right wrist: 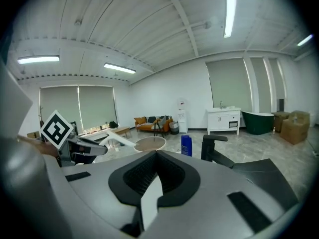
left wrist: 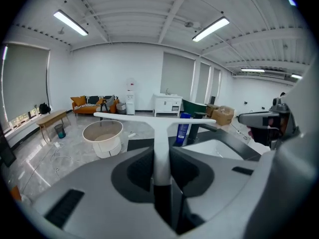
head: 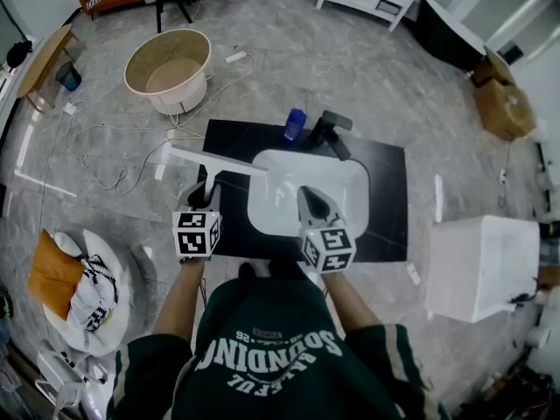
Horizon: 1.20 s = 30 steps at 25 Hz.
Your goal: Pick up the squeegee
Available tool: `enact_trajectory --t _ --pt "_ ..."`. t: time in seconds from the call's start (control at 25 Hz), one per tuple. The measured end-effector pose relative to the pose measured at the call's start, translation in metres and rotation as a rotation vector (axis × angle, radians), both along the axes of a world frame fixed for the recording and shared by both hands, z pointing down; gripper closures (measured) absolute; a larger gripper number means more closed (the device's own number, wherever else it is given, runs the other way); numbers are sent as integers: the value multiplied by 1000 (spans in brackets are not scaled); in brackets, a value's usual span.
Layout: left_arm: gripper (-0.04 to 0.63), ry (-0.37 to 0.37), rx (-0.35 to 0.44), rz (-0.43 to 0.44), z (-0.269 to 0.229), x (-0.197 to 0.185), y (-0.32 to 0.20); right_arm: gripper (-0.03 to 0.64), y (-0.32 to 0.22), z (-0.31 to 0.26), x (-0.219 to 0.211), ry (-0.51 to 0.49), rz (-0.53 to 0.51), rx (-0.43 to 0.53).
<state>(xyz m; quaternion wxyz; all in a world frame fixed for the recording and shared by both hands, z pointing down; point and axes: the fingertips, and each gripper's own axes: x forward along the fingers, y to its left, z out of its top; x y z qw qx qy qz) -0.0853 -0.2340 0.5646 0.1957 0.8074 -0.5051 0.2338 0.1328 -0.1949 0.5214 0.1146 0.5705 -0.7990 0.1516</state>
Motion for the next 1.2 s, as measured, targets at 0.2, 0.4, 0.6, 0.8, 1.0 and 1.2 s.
enact_trajectory --t 0.2,0.4,0.6,0.8,1.0,1.2 --pt "517 15 30 27 -15 1 4 615 15 2 10 -3 50 15" --pt "517 35 62 47 -32 5 7 616 27 -4 21 -1 100 29" --pt "517 35 85 65 -40 9 10 617 31 -4 34 10 137 34" --pt "517 32 89 72 -39 8 12 617 32 -5 34 22 141 29" --pt "517 34 79 72 -35 8 14 617 30 -8 35 16 145 32" --pt "517 37 77 67 -34 6 17 617 31 -9 35 25 139 36"
